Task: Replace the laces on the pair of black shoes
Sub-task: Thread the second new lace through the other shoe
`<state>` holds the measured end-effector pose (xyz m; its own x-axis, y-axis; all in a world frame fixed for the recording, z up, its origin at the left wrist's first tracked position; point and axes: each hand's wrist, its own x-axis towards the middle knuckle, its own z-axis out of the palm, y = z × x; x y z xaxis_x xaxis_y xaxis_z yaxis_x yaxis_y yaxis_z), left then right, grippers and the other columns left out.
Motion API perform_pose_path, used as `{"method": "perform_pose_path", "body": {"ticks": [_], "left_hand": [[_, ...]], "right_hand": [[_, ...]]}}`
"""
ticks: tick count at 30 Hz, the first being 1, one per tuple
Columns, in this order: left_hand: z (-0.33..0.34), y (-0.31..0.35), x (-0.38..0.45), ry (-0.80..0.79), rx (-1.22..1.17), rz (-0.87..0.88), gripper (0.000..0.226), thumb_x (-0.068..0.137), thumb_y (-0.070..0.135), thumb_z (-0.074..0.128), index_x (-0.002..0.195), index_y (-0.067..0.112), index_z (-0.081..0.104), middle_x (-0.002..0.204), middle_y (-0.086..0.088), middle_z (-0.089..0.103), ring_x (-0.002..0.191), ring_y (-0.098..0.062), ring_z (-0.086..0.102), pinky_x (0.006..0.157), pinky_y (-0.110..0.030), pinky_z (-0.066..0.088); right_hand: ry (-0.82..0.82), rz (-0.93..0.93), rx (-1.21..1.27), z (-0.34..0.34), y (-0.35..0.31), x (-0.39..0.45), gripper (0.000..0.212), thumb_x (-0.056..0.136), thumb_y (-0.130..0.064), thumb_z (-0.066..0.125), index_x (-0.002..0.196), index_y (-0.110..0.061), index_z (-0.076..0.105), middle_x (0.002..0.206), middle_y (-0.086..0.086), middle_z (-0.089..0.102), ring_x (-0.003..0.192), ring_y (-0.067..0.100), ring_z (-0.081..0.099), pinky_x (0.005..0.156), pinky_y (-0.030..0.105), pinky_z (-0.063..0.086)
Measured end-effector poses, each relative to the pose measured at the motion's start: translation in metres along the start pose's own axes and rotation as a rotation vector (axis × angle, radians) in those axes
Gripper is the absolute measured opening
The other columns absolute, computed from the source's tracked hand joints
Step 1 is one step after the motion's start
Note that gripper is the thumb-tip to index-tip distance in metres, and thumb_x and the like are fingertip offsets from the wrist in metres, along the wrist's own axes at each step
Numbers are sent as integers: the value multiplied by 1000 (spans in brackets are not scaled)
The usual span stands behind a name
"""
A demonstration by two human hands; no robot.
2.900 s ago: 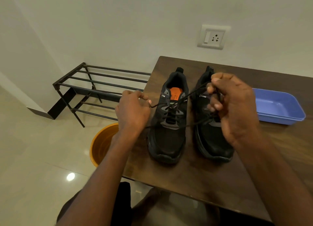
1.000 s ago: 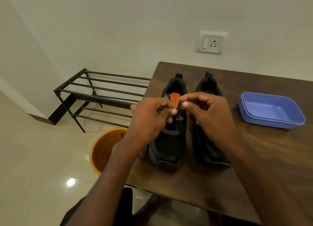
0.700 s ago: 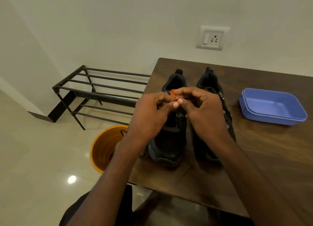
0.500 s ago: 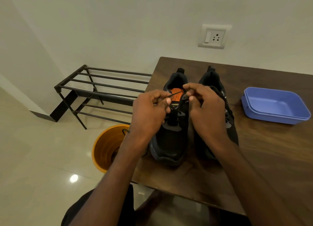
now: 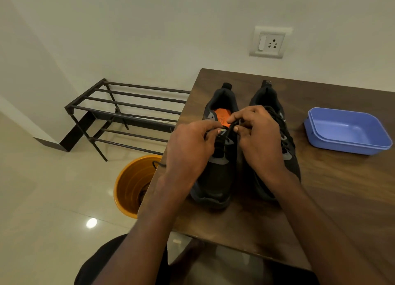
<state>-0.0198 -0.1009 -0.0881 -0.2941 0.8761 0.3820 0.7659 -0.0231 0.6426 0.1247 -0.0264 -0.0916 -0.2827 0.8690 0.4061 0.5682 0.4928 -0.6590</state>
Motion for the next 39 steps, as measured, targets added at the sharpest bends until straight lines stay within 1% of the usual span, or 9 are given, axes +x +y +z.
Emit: {"method": "perform_pose_path", "body": {"ticks": [4, 10, 17, 19, 23, 27, 33, 36, 39], "left_hand": [[3, 4, 1, -64, 106, 11, 24, 101, 30, 63, 122, 31, 74, 99, 10, 77, 72, -3, 62, 66, -21, 53], [1, -2, 10, -181, 88, 20, 22, 101, 31, 64, 120, 33, 74, 109, 10, 76, 94, -6, 68, 85, -33, 59], [1, -14, 11, -198, -40, -15, 16, 99, 25, 68, 110, 30, 78, 91, 9, 74, 80, -8, 67, 76, -39, 60], [4, -11, 10, -164, -35, -34, 15, 98, 27, 69, 110, 30, 77, 88, 12, 71, 78, -5, 66, 74, -34, 59], [8, 2, 3, -3, 117, -48, 10, 97, 31, 71, 106, 31, 74, 72, 17, 52, 62, 2, 48, 58, -19, 37], [11, 3, 2, 0, 65, -88, 4, 95, 32, 72, 95, 29, 75, 73, 17, 58, 63, 2, 52, 61, -20, 44], [15, -3, 7, -123, -68, -98, 9, 98, 26, 70, 91, 26, 76, 64, 15, 59, 57, -1, 55, 60, -26, 48], [13, -5, 8, -184, -115, -90, 12, 100, 24, 65, 98, 24, 77, 77, 11, 68, 71, -4, 64, 71, -35, 58], [11, -8, 9, -222, -117, -26, 17, 102, 24, 61, 106, 23, 78, 89, 7, 72, 83, -12, 66, 79, -45, 58]], "right_hand": [[16, 16, 34, 0, 2, -2, 31, 89, 1, 72, 98, -29, 73, 111, -8, 58, 103, 8, 59, 89, 31, 57], [-6, 13, 64, 0, 5, -1, 34, 88, 1, 74, 96, -32, 73, 109, -7, 58, 102, 10, 61, 86, 34, 59], [-37, 15, 54, -2, 3, -1, 37, 88, 1, 73, 97, -35, 73, 110, -9, 58, 102, 8, 61, 86, 31, 59], [-36, 18, 48, -2, 2, -2, 35, 89, -1, 74, 100, -34, 74, 109, -8, 58, 101, 7, 61, 87, 29, 58], [-18, 33, 37, 2, 0, -5, 31, 91, -3, 72, 102, -32, 74, 99, -6, 58, 91, 8, 60, 84, 33, 58], [19, 50, 54, 3, -2, -6, 36, 91, 0, 68, 98, -35, 72, 90, -6, 60, 85, 8, 60, 81, 37, 58], [77, 104, 48, 6, -6, -10, 37, 90, 1, 63, 94, -35, 70, 96, -7, 65, 86, 6, 61, 81, 39, 58], [75, 108, 46, 7, -8, -11, 36, 90, 1, 62, 96, -33, 71, 94, -6, 63, 86, 7, 60, 81, 40, 58], [38, 113, 62, 4, -8, -13, 34, 95, -3, 60, 105, -33, 72, 93, -7, 64, 86, 7, 61, 79, 39, 58]]}}
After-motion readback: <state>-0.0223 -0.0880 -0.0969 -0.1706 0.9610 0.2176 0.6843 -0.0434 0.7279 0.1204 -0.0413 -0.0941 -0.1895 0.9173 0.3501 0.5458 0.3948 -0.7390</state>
